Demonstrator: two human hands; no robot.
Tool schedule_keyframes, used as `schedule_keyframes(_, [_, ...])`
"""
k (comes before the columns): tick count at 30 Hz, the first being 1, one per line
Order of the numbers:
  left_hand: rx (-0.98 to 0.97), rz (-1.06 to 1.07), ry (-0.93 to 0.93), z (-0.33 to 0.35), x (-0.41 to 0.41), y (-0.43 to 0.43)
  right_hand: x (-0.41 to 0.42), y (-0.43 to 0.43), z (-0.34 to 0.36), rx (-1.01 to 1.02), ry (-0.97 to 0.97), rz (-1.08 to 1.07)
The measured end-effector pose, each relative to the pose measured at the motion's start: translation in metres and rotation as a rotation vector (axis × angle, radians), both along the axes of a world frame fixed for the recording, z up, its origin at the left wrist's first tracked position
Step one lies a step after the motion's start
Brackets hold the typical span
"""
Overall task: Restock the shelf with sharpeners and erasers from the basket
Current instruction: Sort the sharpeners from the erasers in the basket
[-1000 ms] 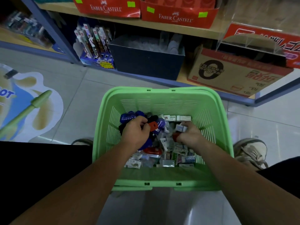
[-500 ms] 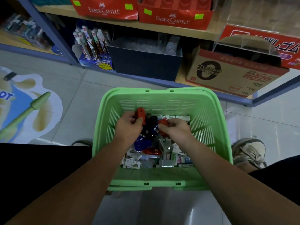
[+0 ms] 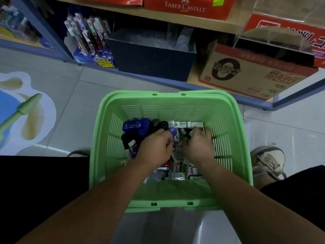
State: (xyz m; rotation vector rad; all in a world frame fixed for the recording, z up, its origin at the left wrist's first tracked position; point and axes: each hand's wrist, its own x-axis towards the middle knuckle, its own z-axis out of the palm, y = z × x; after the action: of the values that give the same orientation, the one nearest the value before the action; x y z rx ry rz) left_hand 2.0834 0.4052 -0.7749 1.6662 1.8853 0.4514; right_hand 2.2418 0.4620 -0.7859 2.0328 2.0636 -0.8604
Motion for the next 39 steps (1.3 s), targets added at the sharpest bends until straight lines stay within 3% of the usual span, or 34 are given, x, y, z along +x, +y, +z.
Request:
schedule_keyframes(4, [0.242,-0.174,0.272,-0.015,0.002,0.017,0.008,0.007,-0.010,-0.035,0.087,-0.120])
schedule_keyframes(8, [0.103,-0.285,0.337,-0.030,-0.002,0.026,0.002,0.021,-0.018,-0.182,-0.001,-0.091])
schedule_keyframes(12, [0.102,-0.275,0.374,-0.033,-0.007,0.024,-0.010,0.014,-0.022,-0.147,-0.208,0.174])
schedule_keyframes(15, [0.162,-0.166,0.326,-0.027,-0.016,0.022,-0.006,0.027,-0.022,-0.103,-0.144,0.115])
schedule_keyframes(19, [0.174,-0.043,0.233,-0.032,-0.035,0.012,-0.007,0.024,-0.023,-0.111,0.087,-0.172])
schedule_keyframes(23, [0.139,-0.078,0.230,-0.031,-0.036,0.004,-0.019,0.017,-0.038,-0.174,0.147,-0.384])
schedule_keyframes(27, [-0.018,-0.121,0.204,-0.024,-0.029,-0.003,-0.014,0.030,-0.032,-0.217,0.364,-0.588])
schedule_keyframes(30, [-0.068,-0.077,0.156,-0.025,-0.029,-0.004,-0.014,0.030,-0.031,-0.208,0.395,-0.596])
schedule_keyframes(34, [-0.083,-0.063,0.127,-0.032,-0.032,-0.003,-0.018,0.020,-0.035,-0.204,0.281,-0.535])
schedule_keyframes(39, [-0.094,-0.018,0.103,-0.034,-0.029,0.005,0.003,0.031,-0.085,-0.312,0.382,-0.573])
